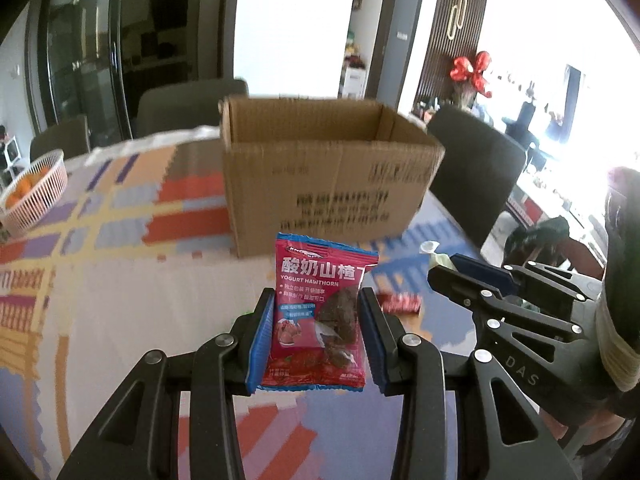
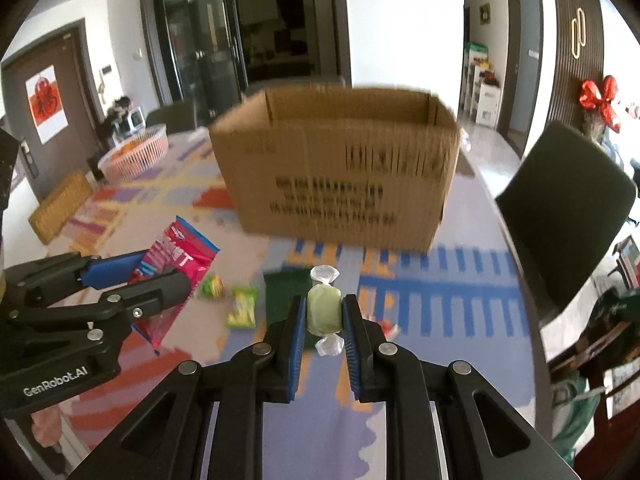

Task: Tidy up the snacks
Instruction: 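Carry hawthorn bag and pale green candy over the box and open both grippers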

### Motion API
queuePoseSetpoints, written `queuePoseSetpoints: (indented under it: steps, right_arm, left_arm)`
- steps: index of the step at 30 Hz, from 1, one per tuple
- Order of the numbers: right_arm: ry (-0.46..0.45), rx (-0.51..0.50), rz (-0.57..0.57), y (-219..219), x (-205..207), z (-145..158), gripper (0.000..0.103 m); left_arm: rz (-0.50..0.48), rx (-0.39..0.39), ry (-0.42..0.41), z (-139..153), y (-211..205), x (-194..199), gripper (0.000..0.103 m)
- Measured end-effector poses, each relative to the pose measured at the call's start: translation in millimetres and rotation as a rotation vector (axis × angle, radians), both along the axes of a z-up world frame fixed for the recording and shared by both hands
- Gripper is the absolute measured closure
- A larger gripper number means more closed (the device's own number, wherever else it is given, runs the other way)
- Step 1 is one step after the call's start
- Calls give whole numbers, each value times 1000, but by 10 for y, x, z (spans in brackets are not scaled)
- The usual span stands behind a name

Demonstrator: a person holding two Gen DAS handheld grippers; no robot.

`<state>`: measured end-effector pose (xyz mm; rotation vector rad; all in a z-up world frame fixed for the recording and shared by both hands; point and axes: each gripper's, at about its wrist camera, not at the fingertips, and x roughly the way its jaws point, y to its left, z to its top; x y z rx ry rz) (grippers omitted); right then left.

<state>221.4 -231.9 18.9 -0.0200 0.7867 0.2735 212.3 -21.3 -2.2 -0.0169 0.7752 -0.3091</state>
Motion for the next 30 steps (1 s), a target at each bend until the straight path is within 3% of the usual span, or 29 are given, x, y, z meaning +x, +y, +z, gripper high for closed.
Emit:
queuePoseSetpoints:
  steps: [16,30]
  right_arm:
    - [-192,25,-10,38,436,908,83]
    - [-151,-15,10,62,1144,1123,83]
  left_arm:
    - [21,-8,-149,761,66,515,62]
    - [2,44,-111,959,-18,1233,62]
